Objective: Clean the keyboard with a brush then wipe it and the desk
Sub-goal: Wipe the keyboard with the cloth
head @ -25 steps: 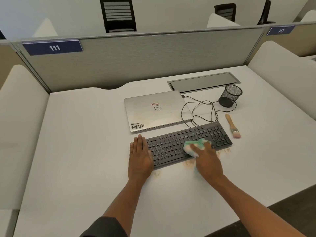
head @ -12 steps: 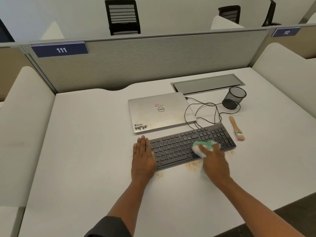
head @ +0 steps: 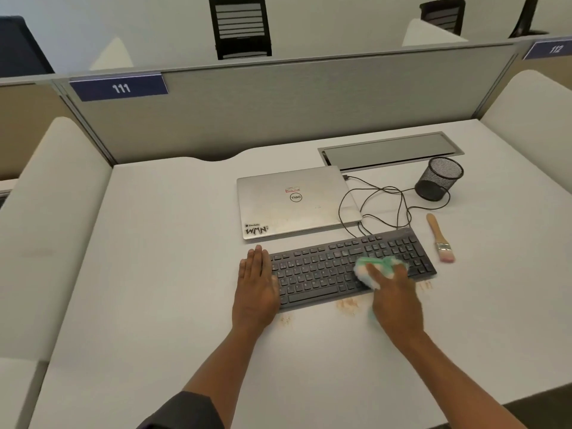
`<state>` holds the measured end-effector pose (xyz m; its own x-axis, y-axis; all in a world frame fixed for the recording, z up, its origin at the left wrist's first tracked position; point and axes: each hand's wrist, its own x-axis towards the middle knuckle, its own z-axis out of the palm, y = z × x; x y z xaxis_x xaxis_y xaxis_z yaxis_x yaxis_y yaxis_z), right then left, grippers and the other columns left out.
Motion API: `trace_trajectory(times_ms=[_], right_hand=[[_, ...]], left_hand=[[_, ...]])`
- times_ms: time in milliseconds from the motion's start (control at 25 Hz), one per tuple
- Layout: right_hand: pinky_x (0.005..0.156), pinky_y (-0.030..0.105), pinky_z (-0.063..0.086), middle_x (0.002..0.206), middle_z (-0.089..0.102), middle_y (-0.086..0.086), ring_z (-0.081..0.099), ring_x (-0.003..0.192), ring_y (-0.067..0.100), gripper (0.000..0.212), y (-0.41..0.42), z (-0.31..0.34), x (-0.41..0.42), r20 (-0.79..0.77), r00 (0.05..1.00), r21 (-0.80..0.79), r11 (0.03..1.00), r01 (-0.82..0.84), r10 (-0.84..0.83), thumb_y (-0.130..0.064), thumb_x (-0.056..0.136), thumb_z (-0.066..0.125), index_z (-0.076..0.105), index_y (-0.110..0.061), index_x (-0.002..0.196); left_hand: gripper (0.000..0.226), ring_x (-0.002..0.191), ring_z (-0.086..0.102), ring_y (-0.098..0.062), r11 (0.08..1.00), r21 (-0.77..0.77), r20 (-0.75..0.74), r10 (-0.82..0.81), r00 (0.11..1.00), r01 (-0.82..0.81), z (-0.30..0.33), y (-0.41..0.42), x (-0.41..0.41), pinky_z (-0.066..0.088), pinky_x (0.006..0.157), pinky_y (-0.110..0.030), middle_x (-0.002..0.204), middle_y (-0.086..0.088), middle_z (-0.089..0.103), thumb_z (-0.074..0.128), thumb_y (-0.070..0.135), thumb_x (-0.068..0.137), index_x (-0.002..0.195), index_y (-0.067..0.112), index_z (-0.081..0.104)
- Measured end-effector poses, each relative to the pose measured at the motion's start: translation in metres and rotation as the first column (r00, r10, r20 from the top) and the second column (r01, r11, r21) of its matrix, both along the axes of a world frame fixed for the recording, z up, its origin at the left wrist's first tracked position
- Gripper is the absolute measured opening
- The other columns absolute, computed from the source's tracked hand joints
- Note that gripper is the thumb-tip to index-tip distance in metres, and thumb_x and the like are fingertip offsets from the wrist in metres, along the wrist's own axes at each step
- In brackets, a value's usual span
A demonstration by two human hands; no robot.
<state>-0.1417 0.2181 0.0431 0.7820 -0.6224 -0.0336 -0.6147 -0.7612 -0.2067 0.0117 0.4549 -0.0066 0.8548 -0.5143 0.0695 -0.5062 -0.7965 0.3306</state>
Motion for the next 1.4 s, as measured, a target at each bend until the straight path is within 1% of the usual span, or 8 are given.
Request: trace_trajectory(times_ms=[160,360,600,800,960,1120,1320,1400], right_hand=[[0.085,0.049,0.054,0.145,0.030,0.015,0.045,0.119,0.041,0.053,-0.035,0.006,0.013,0.035,0.997,0.032,0.997,0.071,-0.072,-0.007,0.090,0.052,0.053,-0.031,0.137],[0.092,0.046,0.052,0.151,0.029,0.007,0.042,0.125,0.034,0.056,-0.018,0.000,0.008,0.009,0.991,0.070,0.989,-0.131,0.130,-0.007,0.091,0.053,0.052,-0.034,0.140],[0.086,0.050,0.052,0.145,0.032,0.013,0.050,0.116,0.044,0.054,-0.091,0.004,0.007,0.078,0.991,0.053,0.993,0.107,-0.111,-0.005,0.089,0.053,0.052,-0.032,0.136],[0.096,0.050,0.049,0.145,0.038,0.014,0.048,0.123,0.040,0.050,-0.071,-0.002,0.006,0.150,0.986,0.069,0.994,-0.089,0.078,-0.004,0.089,0.055,0.059,-0.025,0.134],[0.087,0.050,0.054,0.145,0.038,0.014,0.054,0.112,0.044,0.050,-0.103,-0.008,-0.011,0.145,0.989,0.040,0.999,-0.016,0.010,-0.007,0.090,0.055,0.056,-0.026,0.136],[0.091,0.050,0.051,0.143,0.038,0.019,0.052,0.116,0.045,0.049,-0.115,-0.004,0.025,0.168,0.984,0.048,0.997,0.054,-0.061,-0.006,0.090,0.054,0.057,-0.021,0.136],[0.104,0.042,0.042,0.147,0.037,0.016,0.047,0.125,0.037,0.052,-0.078,-0.006,0.036,0.145,0.980,0.049,0.988,-0.144,0.135,-0.007,0.087,0.057,0.057,-0.022,0.137],[0.099,0.046,0.046,0.147,0.037,0.015,0.048,0.124,0.039,0.054,-0.086,-0.005,0.024,0.145,0.983,0.025,0.992,-0.121,0.116,-0.007,0.086,0.060,0.055,-0.024,0.137]], left_hand=[[0.072,0.157,0.002,-0.023,1.000,0.000,0.018,0.012,1.000,-0.012,-0.002,-0.001,0.001,-0.005,0.127,-0.036,0.169,-0.012,0.008,0.008,0.036,0.097,0.161,0.004,0.017],[0.071,0.157,0.003,-0.023,1.000,0.002,0.022,0.006,1.000,-0.006,0.000,0.000,-0.001,-0.004,0.127,-0.035,0.169,-0.011,0.010,0.010,0.036,0.097,0.161,0.005,0.017],[0.069,0.157,0.004,-0.023,1.000,0.012,0.027,0.011,1.000,-0.011,-0.001,-0.001,0.000,-0.001,0.128,-0.037,0.169,-0.012,0.012,0.014,0.035,0.098,0.160,0.004,0.019],[0.067,0.157,0.008,-0.024,1.000,0.008,0.035,0.023,0.999,-0.024,-0.001,-0.001,0.000,-0.003,0.127,-0.034,0.168,-0.012,0.016,0.018,0.033,0.099,0.160,0.004,0.021],[0.068,0.157,0.007,-0.023,1.000,0.009,0.031,0.020,0.999,-0.021,-0.002,-0.001,0.000,-0.001,0.127,-0.036,0.168,-0.012,0.015,0.017,0.034,0.099,0.160,0.004,0.020],[0.068,0.157,0.008,-0.024,1.000,0.013,0.030,0.026,0.999,-0.026,-0.002,-0.002,0.000,0.001,0.128,-0.037,0.168,-0.012,0.016,0.017,0.035,0.099,0.160,0.004,0.021],[0.068,0.157,0.007,-0.023,1.000,0.016,0.029,0.023,0.999,-0.023,-0.002,-0.001,0.001,-0.005,0.127,-0.032,0.169,-0.011,0.015,0.016,0.035,0.099,0.160,0.004,0.020],[0.068,0.157,0.006,-0.022,1.000,0.016,0.031,0.021,0.999,-0.021,-0.001,-0.001,0.000,-0.007,0.126,-0.031,0.169,-0.011,0.015,0.016,0.035,0.099,0.160,0.005,0.020]])
